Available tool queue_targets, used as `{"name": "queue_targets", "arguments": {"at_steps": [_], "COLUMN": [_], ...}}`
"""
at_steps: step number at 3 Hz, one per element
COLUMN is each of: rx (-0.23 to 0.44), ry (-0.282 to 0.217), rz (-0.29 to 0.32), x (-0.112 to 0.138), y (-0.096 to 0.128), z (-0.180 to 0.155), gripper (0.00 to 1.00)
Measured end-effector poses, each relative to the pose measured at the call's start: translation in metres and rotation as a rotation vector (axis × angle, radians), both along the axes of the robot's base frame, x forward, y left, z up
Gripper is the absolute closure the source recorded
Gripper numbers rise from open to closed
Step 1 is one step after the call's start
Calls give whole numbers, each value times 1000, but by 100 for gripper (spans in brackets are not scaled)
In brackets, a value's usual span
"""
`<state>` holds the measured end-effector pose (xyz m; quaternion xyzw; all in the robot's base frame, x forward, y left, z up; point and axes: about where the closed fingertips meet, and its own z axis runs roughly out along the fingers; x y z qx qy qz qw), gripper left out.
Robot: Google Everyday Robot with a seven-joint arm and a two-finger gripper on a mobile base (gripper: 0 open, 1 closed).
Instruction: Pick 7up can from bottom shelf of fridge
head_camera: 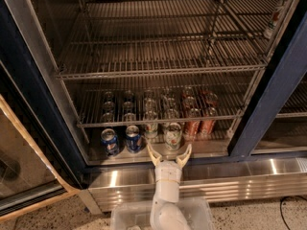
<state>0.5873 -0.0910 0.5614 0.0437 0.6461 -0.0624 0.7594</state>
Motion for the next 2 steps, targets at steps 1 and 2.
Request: {"name": "queue_targets", "arguments": {"at_steps": [1, 2], "rx": [8, 30], "ry": [5, 20], "rz": [4, 8], "x": [2, 12], "y": [0, -2], "z": [-2, -9], "gripper": [11, 6]}}
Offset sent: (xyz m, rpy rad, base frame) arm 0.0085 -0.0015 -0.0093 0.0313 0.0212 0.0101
